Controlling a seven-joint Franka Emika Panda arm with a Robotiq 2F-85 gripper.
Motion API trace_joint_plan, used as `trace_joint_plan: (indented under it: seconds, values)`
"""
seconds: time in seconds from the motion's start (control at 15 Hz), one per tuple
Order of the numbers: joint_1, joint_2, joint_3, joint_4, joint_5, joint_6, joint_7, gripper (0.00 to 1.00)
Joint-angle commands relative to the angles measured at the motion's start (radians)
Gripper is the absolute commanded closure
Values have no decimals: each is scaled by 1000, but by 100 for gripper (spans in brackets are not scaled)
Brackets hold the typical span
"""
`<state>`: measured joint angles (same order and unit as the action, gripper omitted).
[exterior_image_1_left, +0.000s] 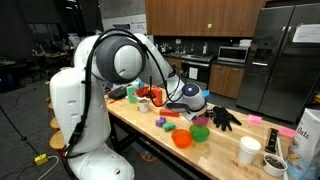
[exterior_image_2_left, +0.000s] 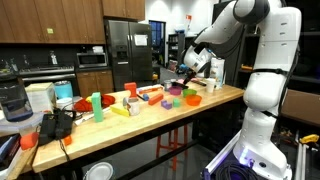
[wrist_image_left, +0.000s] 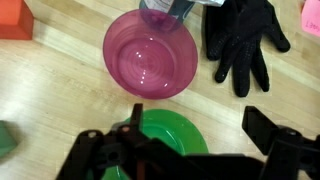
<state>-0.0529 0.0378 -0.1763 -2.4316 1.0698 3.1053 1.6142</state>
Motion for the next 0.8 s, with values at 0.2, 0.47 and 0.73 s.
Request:
trace_joint_plan:
  seconds: [0.2,0.47,0.73]
  values:
    - [-4,19,21,59,93,-22,-67,0]
    - [-19,50,19,105,181,-38,-182,0]
    - [-65,107,8,190,320,-125,-405,0]
